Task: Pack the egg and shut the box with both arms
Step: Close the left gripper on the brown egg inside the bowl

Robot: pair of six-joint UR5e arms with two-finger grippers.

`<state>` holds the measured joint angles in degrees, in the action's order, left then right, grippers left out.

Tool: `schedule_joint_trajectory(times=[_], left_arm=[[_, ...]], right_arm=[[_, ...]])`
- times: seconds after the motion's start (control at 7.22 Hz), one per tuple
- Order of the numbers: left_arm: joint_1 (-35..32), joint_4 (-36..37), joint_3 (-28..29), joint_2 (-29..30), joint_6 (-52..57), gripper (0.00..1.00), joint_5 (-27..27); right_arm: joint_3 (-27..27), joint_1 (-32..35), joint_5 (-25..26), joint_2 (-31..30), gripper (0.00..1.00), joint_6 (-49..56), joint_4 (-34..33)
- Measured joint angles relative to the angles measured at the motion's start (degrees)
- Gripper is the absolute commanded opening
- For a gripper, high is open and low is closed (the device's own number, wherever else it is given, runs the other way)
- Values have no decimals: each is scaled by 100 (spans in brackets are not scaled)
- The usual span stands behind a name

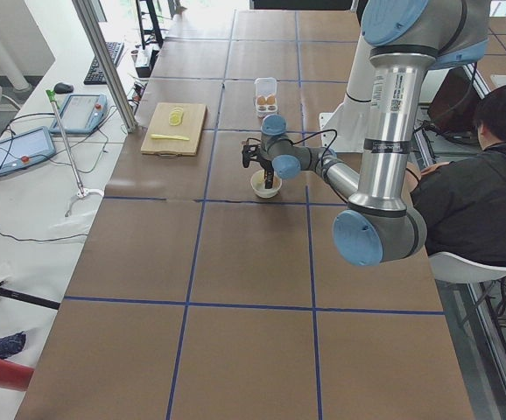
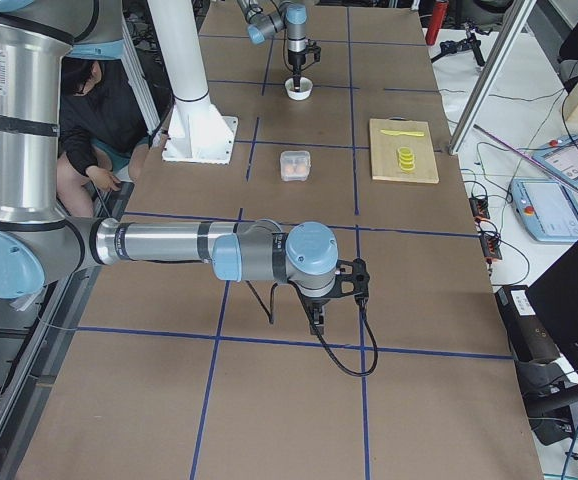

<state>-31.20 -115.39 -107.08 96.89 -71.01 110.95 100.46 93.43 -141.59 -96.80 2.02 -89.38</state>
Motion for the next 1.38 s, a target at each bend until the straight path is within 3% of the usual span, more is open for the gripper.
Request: schedule_joint_trajectory(times=[1.38], left_arm=[[33,10,32,23,-26,68,6]], right_arm=[[10,0,-19,21,100,0,0]])
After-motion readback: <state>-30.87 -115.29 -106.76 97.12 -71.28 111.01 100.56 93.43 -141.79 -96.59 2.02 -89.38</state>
